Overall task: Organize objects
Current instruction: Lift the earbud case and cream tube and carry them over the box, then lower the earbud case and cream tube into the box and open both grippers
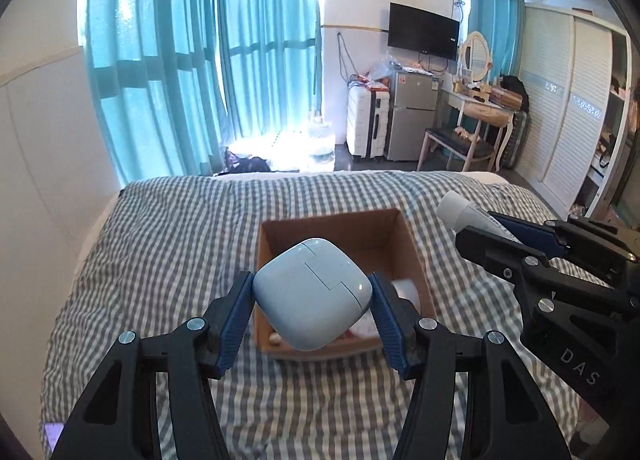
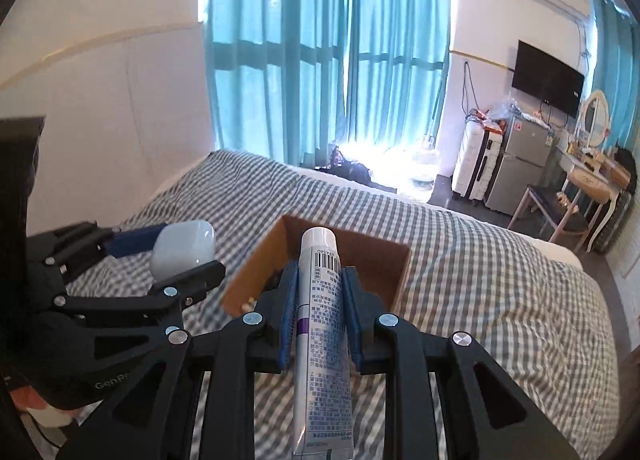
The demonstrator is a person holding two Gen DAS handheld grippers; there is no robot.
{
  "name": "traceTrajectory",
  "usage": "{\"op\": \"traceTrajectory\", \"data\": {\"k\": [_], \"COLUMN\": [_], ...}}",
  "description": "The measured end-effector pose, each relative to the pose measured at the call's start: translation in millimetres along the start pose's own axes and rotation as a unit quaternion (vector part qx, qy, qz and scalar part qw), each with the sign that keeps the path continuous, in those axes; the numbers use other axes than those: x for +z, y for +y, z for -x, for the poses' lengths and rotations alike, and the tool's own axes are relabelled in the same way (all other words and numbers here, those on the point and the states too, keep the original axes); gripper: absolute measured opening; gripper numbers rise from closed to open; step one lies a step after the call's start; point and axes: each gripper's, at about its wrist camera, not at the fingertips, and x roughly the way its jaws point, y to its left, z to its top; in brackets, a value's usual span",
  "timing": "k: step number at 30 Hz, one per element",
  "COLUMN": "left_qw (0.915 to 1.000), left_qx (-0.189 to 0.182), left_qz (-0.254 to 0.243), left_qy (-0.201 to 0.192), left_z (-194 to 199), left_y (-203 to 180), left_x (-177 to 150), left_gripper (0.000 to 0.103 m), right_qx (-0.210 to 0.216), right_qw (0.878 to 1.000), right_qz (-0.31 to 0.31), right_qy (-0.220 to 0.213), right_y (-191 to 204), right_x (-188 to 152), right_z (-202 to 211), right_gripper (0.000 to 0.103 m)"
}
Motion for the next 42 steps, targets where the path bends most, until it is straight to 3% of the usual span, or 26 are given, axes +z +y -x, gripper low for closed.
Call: {"op": "traceTrajectory", "data": {"k": [9,21,34,42], "left_qw": [0.9999,0.9987,0.9953,0.9939], "left_qx": [-0.008,-0.013,-0.027,-0.031], "left_qz": [-0.012,-0.028,-0.048,-0.050], "left_qy": [0.001,0.042,0.079,0.093], "left_z": [-66.0,-161.8,-225.2,-234.1], "left_y": [3.3,5.9,0.7,0.2], "left_x": [23.8,3.2,-23.5,-33.3], "left_gripper": [0.059,0.059,0.059,0.059], "right_qx": [0.007,-0.010,-0.017,-0.031], "right_qw": [0.998,0.996,0.993,0.994], "right_qz": [-0.049,-0.068,-0.069,-0.050], "right_qy": [0.026,0.059,0.093,0.090], "right_y": [-36.3,-63.5,-82.1,-72.8], "right_x": [14.4,-4.4,-34.5,-37.3], "right_z": [-79.8,-173.1,-220.7,-224.2], "right_gripper": [0.021,0.021,0.021,0.021]}}
